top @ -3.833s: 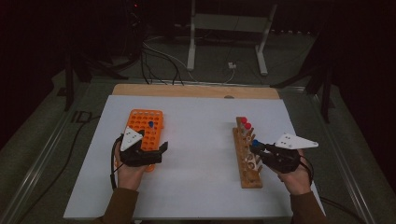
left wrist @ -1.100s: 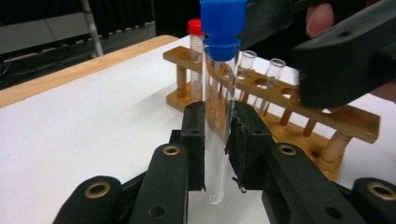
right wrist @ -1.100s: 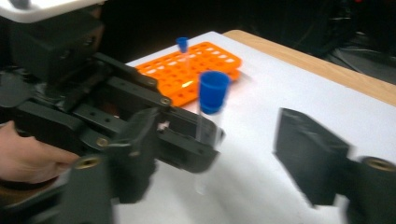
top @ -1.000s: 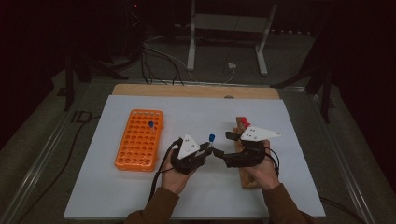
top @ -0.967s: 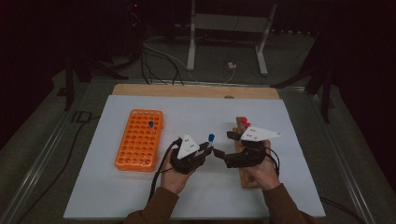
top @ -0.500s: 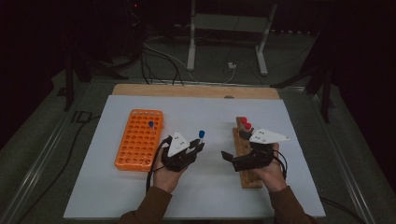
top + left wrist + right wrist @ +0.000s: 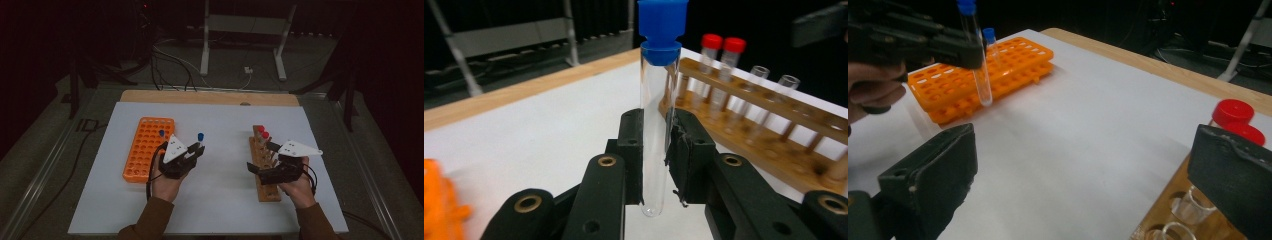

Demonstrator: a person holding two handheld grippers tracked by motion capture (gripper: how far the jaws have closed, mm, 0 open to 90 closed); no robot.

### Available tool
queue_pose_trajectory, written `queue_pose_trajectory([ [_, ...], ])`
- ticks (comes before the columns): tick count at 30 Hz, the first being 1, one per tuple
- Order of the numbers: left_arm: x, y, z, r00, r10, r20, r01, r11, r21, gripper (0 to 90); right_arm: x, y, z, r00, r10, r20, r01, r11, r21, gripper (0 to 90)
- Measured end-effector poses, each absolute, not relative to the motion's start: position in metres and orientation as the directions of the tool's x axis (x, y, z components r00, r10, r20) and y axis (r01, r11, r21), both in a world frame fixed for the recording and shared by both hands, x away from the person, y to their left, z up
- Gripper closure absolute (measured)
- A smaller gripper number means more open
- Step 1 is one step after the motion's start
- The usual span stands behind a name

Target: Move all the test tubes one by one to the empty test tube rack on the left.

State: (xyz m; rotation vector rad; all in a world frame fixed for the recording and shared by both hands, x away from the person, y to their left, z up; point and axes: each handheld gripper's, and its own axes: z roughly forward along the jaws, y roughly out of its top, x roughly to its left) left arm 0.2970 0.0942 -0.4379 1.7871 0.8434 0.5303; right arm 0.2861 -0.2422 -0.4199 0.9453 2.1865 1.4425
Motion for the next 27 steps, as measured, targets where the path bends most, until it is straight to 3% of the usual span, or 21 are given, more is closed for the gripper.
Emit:
queue_pose_trajectory([
  [18,0.309,0.154,-0.434,0.516,0.856,0.001,0.279,-0.169,0.945,76.5,0.286,-0.243,-0.42,-0.715,0.695,0.075,0.336,0.249,0.908,0.1],
  [27,0.317,0.165,-0.447,0.474,0.88,0.016,0.324,-0.192,0.926,76.5,0.286,-0.244,-0.421,-0.715,0.694,0.08,0.341,0.247,0.907,0.1],
])
